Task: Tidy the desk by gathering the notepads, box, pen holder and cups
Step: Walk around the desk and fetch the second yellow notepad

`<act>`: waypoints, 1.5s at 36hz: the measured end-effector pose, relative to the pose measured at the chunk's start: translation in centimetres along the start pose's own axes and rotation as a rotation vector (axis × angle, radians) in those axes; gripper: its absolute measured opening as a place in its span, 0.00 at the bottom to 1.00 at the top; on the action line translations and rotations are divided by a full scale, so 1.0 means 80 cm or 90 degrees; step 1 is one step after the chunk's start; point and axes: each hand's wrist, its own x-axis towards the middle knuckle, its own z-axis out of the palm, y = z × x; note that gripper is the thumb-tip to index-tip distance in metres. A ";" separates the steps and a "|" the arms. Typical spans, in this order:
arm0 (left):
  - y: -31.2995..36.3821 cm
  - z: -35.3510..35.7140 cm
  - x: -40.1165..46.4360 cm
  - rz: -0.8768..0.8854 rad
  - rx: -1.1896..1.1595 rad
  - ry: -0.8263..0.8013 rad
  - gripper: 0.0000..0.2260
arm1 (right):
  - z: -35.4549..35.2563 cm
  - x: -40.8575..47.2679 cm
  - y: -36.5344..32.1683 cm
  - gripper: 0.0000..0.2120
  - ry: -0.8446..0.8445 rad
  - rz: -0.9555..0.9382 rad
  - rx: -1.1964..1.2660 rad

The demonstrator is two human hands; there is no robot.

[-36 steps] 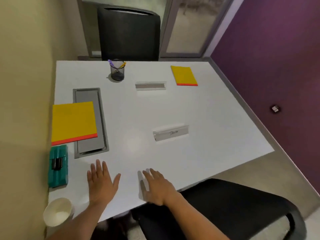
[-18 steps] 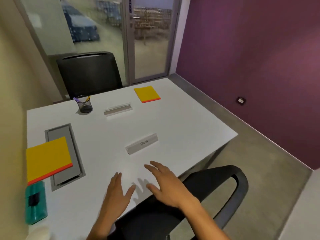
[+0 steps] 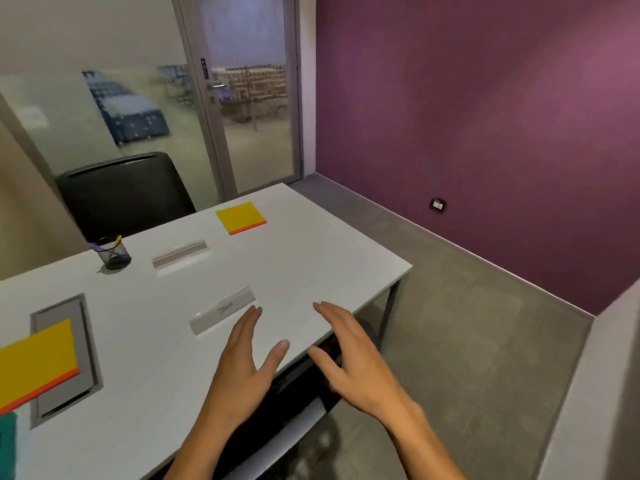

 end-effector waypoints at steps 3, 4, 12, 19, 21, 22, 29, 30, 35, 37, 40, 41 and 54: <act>0.035 0.035 0.004 0.020 -0.032 -0.019 0.33 | -0.031 -0.020 0.020 0.30 0.034 0.014 0.007; 0.047 0.046 0.005 0.029 -0.036 -0.026 0.33 | -0.041 -0.026 0.025 0.30 0.044 0.021 0.010; 0.120 0.125 0.037 0.118 -0.009 -0.065 0.33 | -0.115 -0.062 0.076 0.28 0.144 0.076 0.055; 0.160 0.194 0.082 0.157 -0.036 -0.123 0.33 | -0.169 -0.072 0.130 0.27 0.246 0.164 0.160; 0.169 0.217 0.099 0.160 -0.051 -0.138 0.33 | -0.183 -0.071 0.149 0.27 0.275 0.188 0.210; 0.172 0.230 0.109 0.161 -0.057 -0.146 0.32 | -0.190 -0.068 0.160 0.27 0.288 0.200 0.231; 0.192 0.312 0.206 0.180 -0.098 -0.187 0.31 | -0.246 -0.014 0.241 0.25 0.386 0.255 0.280; 0.194 0.322 0.221 0.176 -0.104 -0.190 0.32 | -0.254 -0.002 0.252 0.24 0.395 0.257 0.279; 0.198 0.362 0.298 0.137 -0.105 -0.205 0.32 | -0.297 0.063 0.301 0.23 0.405 0.281 0.270; 0.199 0.375 0.328 0.123 -0.096 -0.210 0.31 | -0.313 0.088 0.320 0.23 0.403 0.292 0.270; 0.200 0.394 0.368 0.108 -0.081 -0.211 0.31 | -0.332 0.120 0.347 0.23 0.405 0.309 0.277; 0.200 0.401 0.380 0.102 -0.078 -0.212 0.31 | -0.336 0.129 0.356 0.23 0.405 0.314 0.281; 0.234 0.557 0.502 0.058 -0.070 -0.255 0.30 | -0.423 0.203 0.525 0.24 0.328 0.344 0.283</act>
